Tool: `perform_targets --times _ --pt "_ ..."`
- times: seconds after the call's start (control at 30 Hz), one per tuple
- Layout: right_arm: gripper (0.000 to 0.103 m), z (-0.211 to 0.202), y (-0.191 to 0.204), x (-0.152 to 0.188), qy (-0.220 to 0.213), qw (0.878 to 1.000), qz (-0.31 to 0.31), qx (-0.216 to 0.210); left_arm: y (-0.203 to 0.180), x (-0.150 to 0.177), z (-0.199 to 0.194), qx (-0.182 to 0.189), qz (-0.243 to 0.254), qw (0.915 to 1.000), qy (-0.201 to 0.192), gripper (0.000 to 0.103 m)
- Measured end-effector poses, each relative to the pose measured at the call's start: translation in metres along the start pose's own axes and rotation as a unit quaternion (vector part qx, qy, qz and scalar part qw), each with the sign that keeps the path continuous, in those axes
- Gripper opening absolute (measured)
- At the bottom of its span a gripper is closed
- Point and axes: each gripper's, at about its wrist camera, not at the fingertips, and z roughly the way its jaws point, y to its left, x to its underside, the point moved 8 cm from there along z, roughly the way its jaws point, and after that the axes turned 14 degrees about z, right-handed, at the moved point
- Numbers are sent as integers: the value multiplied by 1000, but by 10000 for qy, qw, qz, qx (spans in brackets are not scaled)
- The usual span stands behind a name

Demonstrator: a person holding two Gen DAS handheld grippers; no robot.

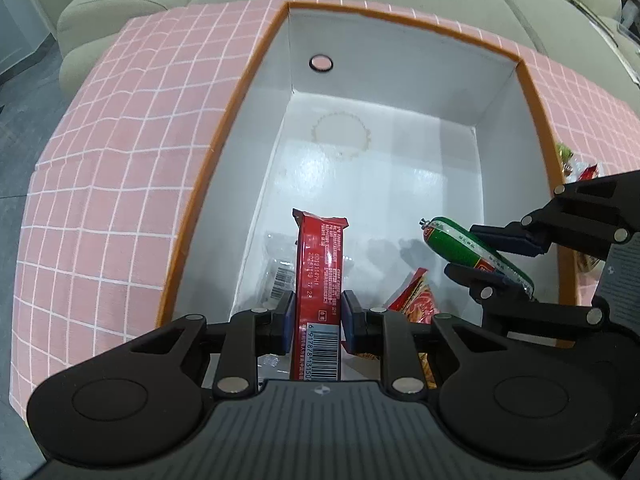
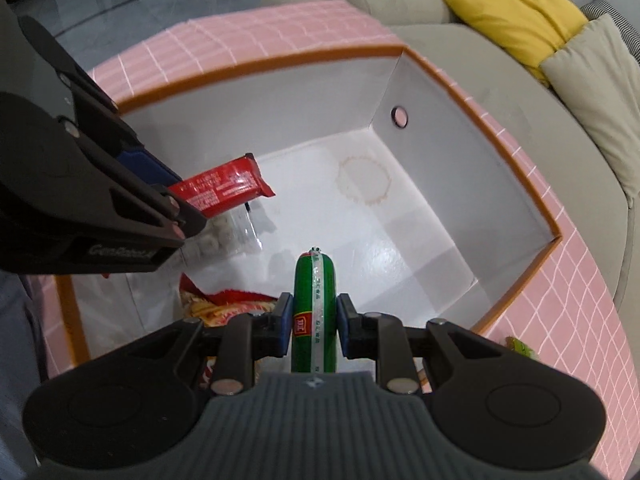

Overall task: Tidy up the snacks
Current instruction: 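Carry the wafer bar with the left tool while the right tool carries the sausage over the box, then open both tools to drop the wafer bar and sausage into the box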

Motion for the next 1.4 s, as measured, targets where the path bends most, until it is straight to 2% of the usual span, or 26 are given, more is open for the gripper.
perform_targets --times 0.37,0.57,0.63,0.67,0.73,0.8,1.07,1.17,1.4 --pt "20 18 7 10 324 9992 -230 5 -6 6 17 -36 159 9995 267 26" --pt "21 15 4 9 313 9991 -289 68 -7 3 20 -91 180 9993 307 27" --pt "28 11 4 8 259 9992 -304 84 -8 1 19 -120 185 9993 289 28" --pt "30 8 4 7 222 9993 -300 89 -8 2 18 -137 177 9994 277 32" --pt "43 2 2 6 153 9995 -259 137 -7 2 15 -156 140 9995 228 37" --pt "48 -3 -1 4 64 9997 -183 177 -7 2 10 -190 109 9996 180 38" --pt "53 -28 -14 2 -206 9994 173 198 -8 -1 -16 -376 96 9992 -125 45" --pt "58 -43 -17 1 -360 9987 328 152 -9 -3 -29 -481 76 9985 -235 45" --pt "60 -81 -28 7 -775 9937 809 13 -18 -3 -61 -633 -75 9962 -587 45"
